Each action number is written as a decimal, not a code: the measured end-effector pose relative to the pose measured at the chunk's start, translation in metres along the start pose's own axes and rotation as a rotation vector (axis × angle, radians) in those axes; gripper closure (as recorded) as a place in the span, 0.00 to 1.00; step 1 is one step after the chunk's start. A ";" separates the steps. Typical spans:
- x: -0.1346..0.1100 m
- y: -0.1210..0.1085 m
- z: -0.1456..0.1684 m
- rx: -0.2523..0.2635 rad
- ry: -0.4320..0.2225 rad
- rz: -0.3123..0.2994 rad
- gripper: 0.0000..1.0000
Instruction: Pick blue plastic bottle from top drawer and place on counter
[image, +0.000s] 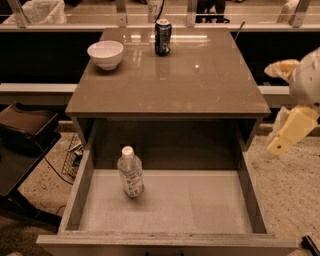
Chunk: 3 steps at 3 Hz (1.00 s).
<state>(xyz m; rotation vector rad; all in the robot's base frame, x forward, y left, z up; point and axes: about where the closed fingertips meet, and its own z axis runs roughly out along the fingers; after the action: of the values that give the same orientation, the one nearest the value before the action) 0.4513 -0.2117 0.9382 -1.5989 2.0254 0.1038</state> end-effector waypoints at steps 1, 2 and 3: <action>0.015 0.005 0.049 0.016 -0.204 0.017 0.00; 0.011 0.016 0.091 0.032 -0.426 0.040 0.00; -0.040 0.034 0.122 0.009 -0.726 0.054 0.00</action>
Offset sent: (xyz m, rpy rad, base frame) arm 0.0163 0.1008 -0.0995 0.9149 -0.2844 0.1851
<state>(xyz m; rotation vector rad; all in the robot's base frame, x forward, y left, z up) 0.4707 -0.1194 0.8444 -1.2460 1.4872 0.6006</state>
